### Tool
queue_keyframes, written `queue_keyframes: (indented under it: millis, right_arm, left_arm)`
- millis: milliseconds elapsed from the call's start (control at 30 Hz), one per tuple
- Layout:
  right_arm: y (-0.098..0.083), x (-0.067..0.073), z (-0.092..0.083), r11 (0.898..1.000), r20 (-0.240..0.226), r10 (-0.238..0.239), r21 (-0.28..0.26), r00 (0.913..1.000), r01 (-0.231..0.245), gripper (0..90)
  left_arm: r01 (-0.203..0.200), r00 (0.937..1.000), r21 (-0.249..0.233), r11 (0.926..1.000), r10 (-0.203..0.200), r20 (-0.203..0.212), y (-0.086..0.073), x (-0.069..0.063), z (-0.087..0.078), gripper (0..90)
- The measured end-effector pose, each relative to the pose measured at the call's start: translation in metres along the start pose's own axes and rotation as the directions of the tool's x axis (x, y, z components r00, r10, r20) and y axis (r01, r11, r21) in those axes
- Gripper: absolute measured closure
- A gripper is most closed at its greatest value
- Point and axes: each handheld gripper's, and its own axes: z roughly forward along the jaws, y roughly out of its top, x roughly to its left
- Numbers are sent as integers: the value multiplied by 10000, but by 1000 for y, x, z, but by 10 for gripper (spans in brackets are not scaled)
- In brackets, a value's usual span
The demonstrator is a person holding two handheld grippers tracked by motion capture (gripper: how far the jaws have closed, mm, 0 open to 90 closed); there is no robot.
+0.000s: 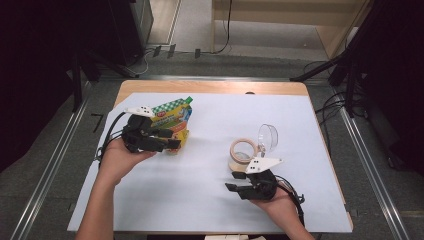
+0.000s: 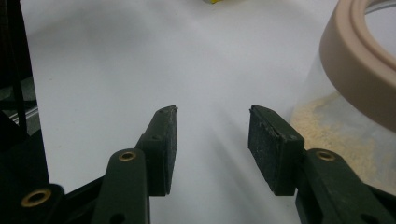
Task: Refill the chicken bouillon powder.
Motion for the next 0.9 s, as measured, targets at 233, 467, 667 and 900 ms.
queue_keyframes:
  millis: [233, 467, 667, 900]
  right_arm:
    - [2, 2, 4, 9999, -149, -154, 52, 9998, 155, 537]
    - [3, 4, 7, 9996, -197, -267, 95, 9994, 269, 536]
    - [3, 5, 8, 9996, -193, -247, 158, 9995, 250, 535]
    - [2, 6, 10, 9992, -231, -327, 204, 9992, 332, 533]
  left_arm:
    - [309, 9987, -207, 9993, -317, -406, -10, 12, -18, 450]
    - [535, 9954, -399, 9978, -565, -775, -17, 20, -39, 475]
    - [789, 9881, -400, 9961, -835, -1289, -22, 32, -42, 498]
    - [967, 9862, -521, 9939, -1028, -1299, -18, 44, -24, 527]
